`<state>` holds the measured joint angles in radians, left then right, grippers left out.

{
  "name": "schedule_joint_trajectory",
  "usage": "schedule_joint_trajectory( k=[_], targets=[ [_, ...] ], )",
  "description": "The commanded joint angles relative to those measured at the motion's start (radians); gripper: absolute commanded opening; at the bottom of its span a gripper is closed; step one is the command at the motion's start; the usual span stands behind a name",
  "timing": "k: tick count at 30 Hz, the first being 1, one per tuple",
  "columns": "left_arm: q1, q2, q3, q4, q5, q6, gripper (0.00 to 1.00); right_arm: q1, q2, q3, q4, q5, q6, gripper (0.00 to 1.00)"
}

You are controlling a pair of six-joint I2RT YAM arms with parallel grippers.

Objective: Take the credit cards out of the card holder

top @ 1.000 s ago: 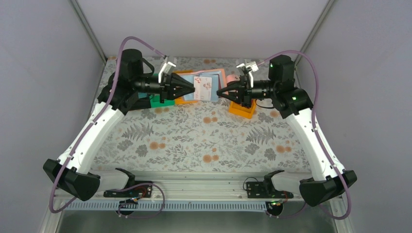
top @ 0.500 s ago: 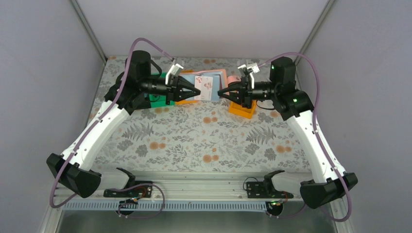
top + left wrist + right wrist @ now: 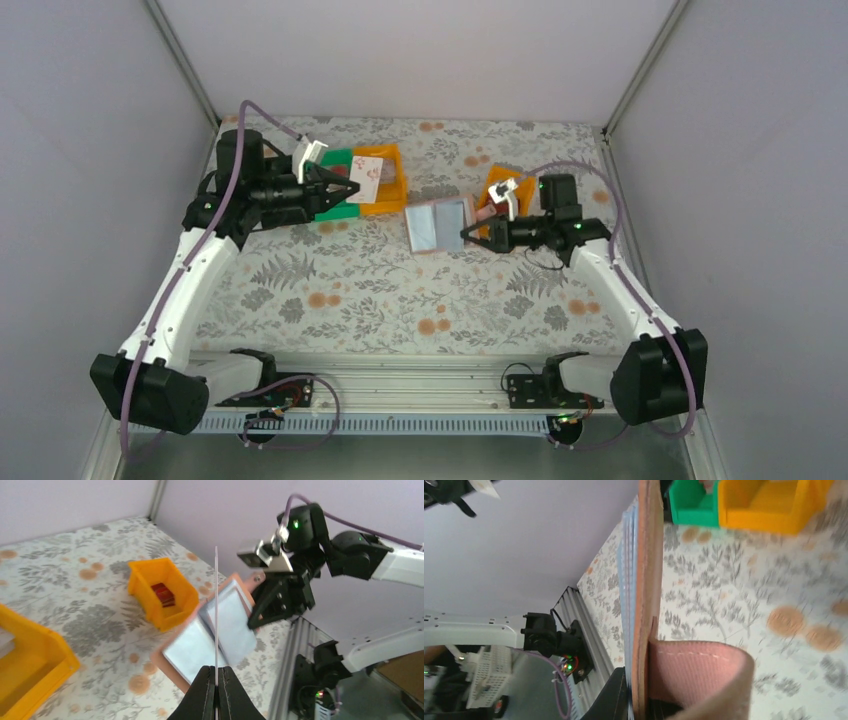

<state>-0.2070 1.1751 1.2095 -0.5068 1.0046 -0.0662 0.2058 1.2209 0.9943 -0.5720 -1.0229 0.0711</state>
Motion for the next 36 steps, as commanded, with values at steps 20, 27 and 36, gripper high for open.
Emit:
schedule_joint_trajectory(
  k=[20, 27, 36],
  targets=[
    [0.022, -0.035, -0.023, -0.006, 0.009, 0.101, 0.02, 0.177, 0.433, -0.176, -0.032, 0.243, 0.098, 0.45],
    [0.021, -0.037, 0.008, -0.023, 0.005, 0.135, 0.02, 0.099, 0.260, 0.084, -0.231, 0.620, 0.247, 0.99],
    [-0.029, -0.028, 0.026, -0.073, 0.159, 0.245, 0.02, 0.267, 0.095, 0.522, -0.164, 0.219, 0.041, 0.99]
  ],
)
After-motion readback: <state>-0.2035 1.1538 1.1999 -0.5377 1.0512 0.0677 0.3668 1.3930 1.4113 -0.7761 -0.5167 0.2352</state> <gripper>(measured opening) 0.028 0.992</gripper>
